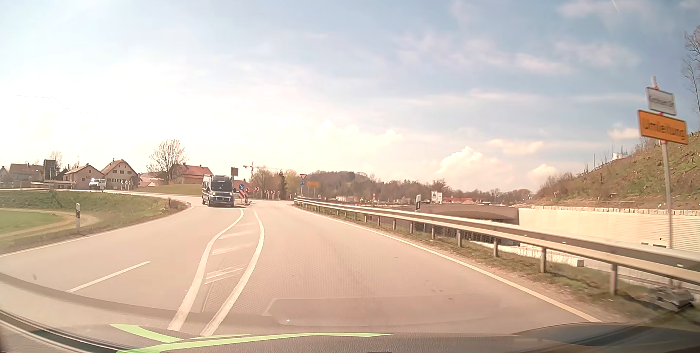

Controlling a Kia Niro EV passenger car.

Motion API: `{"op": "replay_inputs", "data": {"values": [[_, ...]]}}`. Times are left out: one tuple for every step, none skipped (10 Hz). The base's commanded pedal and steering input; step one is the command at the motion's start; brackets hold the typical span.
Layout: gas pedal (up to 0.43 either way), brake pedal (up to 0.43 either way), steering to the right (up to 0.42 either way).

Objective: Follow the waypoints while adhering to traffic rules and regulations

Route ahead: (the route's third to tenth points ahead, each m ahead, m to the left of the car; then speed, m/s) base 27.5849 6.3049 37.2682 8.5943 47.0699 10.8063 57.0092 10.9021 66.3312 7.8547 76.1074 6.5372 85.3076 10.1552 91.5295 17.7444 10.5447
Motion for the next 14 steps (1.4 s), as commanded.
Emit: {"op": "replay_inputs", "data": {"values": [[0.087,0.000,-0.053],[0.087,0.000,-0.053],[0.087,0.000,-0.053],[0.087,0.000,-0.053],[0.087,0.000,-0.053],[0.087,0.000,-0.053],[0.087,0.000,-0.053],[0.087,0.000,-0.053],[0.087,0.000,-0.052],[0.087,0.000,-0.051],[0.087,0.000,-0.049],[0.087,0.000,-0.045],[0.087,0.000,-0.040],[0.087,0.000,-0.033]]}}
